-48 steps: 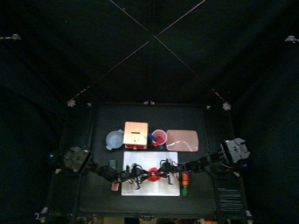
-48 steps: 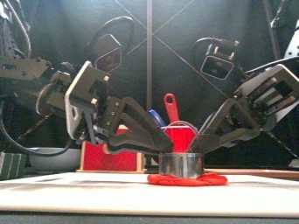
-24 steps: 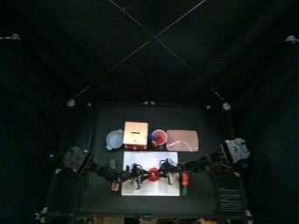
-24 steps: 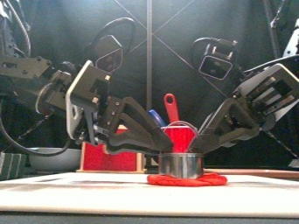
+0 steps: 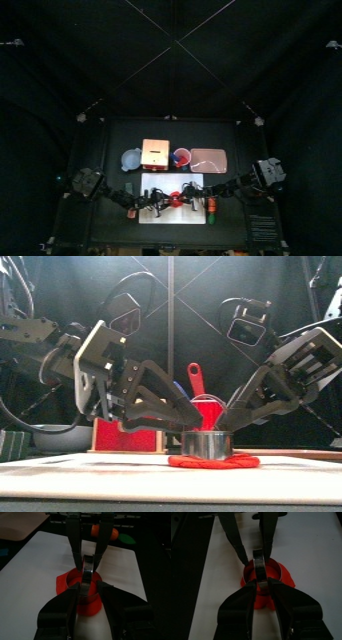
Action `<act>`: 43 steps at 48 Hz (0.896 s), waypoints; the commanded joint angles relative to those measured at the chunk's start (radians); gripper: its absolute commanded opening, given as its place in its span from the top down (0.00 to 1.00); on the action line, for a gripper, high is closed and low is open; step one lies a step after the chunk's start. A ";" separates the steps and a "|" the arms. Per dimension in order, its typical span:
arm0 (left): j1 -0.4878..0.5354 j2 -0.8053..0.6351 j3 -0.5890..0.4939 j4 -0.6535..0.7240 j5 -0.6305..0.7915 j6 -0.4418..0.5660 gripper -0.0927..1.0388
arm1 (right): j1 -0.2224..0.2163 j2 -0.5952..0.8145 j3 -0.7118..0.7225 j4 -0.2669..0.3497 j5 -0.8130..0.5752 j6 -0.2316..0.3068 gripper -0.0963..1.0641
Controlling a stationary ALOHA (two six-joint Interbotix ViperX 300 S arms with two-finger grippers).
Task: Get the cutter from the drawer then cut the dough then place the extra dough in the bowl
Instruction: Cut the dough
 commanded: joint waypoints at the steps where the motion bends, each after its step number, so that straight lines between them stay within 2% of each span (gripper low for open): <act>1: 0.003 -0.008 0.009 -0.008 0.029 0.005 0.24 | 0.009 -0.002 0.000 -0.002 0.026 0.002 0.29; 7: 0.003 -0.028 0.011 0.005 0.026 0.008 0.24 | 0.009 -0.014 0.000 -0.005 0.026 -0.002 0.26; 43: 0.011 -0.144 0.041 0.127 -0.012 0.014 0.25 | -0.005 -0.048 -0.003 -0.015 0.029 -0.003 0.26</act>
